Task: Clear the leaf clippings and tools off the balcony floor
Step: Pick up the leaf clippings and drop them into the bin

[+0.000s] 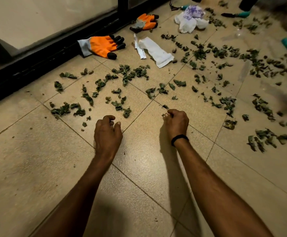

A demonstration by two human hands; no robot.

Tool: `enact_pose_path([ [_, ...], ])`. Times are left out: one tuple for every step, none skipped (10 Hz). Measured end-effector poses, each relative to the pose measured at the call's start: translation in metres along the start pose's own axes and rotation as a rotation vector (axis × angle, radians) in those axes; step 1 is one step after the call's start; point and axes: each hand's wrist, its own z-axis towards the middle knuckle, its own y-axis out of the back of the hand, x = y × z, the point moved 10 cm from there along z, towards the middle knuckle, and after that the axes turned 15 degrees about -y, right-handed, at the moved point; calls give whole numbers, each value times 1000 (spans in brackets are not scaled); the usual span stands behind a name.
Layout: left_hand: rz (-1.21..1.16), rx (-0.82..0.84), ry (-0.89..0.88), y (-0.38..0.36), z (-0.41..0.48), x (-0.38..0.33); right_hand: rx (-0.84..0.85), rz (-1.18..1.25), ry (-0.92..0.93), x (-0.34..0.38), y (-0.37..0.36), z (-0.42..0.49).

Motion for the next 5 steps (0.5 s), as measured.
enact_pose_path([
  [47,64,-32,-20,8,-9,96,-87,104,10,-14,3],
  [122,120,-51,-42,22,-19,95,-214,244,29,-23,-4],
  [161,144,-97,-51,26,-28,32,-170,175,29,-10,7],
  [163,140,-87,-55,43,-25,62,-159,58,20,-9,29],
  [173,143,-72,-52,48,-18,109,-257,107,27,-21,36],
])
